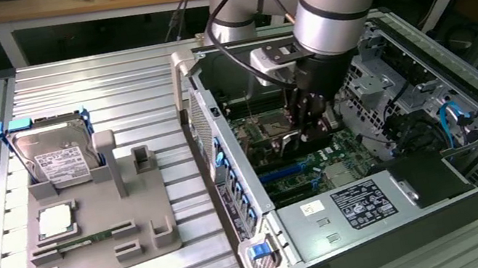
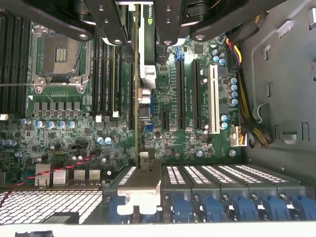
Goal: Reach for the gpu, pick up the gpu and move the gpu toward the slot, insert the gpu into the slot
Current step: 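Insert the gpu into the slot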
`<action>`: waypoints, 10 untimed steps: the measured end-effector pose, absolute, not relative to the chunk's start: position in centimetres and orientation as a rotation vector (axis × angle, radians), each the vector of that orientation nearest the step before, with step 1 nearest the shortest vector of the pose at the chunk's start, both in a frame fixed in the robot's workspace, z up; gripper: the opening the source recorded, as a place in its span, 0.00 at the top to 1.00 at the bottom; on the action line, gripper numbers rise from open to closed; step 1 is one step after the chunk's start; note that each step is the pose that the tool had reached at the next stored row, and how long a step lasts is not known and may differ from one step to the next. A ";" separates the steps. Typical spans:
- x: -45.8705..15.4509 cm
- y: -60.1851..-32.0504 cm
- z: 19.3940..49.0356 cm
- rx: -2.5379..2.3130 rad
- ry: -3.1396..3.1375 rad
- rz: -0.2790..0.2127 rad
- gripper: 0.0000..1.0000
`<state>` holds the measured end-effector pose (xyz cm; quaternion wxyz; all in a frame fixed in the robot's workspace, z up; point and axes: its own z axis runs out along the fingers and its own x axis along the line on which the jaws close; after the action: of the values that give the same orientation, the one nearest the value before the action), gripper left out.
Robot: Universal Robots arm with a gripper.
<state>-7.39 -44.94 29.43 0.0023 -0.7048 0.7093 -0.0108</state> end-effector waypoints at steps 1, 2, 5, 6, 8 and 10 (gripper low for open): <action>-7.4 -44.9 29.4 -2.211 2.225 -0.034 0.73; -7.5 -44.9 29.4 -2.211 2.225 -0.034 0.73; -7.6 -45.0 29.4 -2.211 2.225 -0.034 0.73; -7.7 -45.0 29.4 -2.211 2.225 -0.034 0.73; -7.8 -45.0 29.4 -2.211 2.225 -0.034 0.73; -7.8 -45.0 29.3 -2.211 2.225 -0.034 0.73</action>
<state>-7.84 -44.96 29.34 0.0022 -0.7049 0.7092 -0.0108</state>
